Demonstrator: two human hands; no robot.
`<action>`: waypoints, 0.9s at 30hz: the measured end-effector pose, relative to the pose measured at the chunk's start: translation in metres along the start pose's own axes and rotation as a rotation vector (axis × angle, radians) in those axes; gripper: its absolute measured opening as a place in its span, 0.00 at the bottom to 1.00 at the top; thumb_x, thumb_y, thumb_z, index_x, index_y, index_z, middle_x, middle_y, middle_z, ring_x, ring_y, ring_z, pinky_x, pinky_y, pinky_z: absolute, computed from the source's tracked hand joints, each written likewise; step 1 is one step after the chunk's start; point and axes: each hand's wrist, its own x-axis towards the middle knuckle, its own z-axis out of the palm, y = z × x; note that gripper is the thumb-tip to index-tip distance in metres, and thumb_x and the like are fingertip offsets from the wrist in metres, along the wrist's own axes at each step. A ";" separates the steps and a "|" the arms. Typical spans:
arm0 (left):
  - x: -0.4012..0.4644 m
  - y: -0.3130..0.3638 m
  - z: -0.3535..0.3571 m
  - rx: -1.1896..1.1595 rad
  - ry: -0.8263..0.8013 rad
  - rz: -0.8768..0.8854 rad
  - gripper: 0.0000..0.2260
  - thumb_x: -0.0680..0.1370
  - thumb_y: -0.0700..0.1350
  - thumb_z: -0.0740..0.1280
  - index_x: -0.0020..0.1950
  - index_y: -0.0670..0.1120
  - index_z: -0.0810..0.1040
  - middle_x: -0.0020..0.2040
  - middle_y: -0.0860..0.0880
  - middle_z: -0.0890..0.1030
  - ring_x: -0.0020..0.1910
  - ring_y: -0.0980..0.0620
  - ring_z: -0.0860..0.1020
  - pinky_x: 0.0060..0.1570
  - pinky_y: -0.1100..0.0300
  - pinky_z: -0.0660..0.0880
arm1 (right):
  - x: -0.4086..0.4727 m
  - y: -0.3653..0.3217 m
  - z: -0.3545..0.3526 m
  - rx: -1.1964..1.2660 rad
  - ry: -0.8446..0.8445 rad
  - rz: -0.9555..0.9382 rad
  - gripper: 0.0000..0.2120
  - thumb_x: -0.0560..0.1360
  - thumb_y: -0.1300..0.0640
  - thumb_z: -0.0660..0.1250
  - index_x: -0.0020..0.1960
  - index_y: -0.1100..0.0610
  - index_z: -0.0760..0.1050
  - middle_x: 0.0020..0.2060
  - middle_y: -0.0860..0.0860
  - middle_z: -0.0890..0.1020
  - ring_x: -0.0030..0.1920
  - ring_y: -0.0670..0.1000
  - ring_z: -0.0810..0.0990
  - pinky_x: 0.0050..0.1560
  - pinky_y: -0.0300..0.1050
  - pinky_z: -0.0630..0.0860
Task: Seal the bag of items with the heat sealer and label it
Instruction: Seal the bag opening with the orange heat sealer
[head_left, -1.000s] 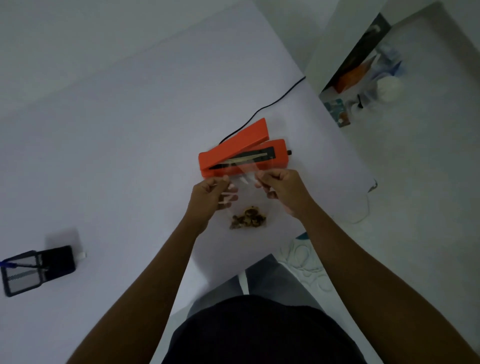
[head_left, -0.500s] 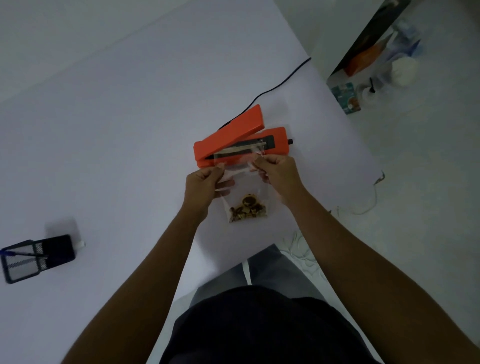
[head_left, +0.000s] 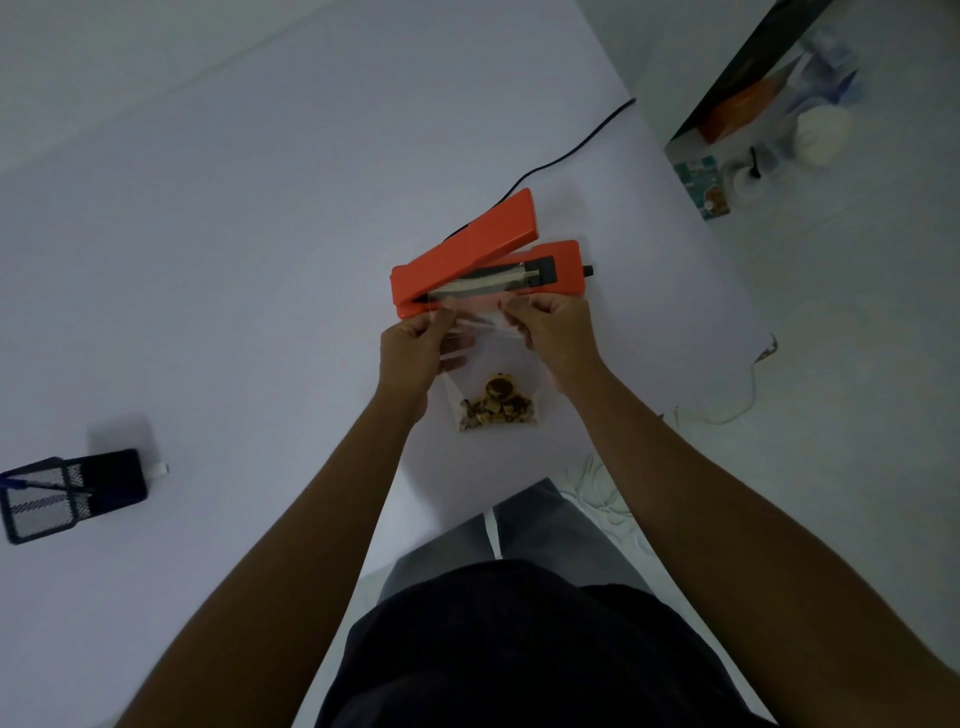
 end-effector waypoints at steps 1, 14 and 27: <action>0.001 0.000 0.001 0.005 0.001 0.001 0.12 0.80 0.48 0.67 0.55 0.40 0.82 0.49 0.44 0.86 0.45 0.47 0.86 0.45 0.51 0.83 | 0.000 -0.001 0.000 -0.002 0.003 -0.005 0.16 0.75 0.57 0.74 0.41 0.71 0.80 0.32 0.61 0.79 0.30 0.54 0.73 0.31 0.41 0.71; 0.003 -0.005 0.005 0.005 0.038 -0.027 0.15 0.80 0.49 0.66 0.56 0.38 0.81 0.49 0.43 0.86 0.44 0.47 0.86 0.38 0.57 0.80 | -0.002 0.004 0.001 0.045 0.056 0.057 0.11 0.76 0.59 0.72 0.44 0.69 0.81 0.34 0.59 0.81 0.30 0.49 0.76 0.30 0.39 0.73; 0.005 -0.003 0.016 -0.069 0.160 -0.064 0.09 0.80 0.49 0.67 0.51 0.43 0.81 0.46 0.47 0.86 0.39 0.52 0.85 0.36 0.60 0.80 | -0.009 0.003 0.008 0.082 0.153 0.037 0.08 0.76 0.59 0.72 0.38 0.60 0.81 0.33 0.62 0.81 0.28 0.49 0.77 0.31 0.38 0.74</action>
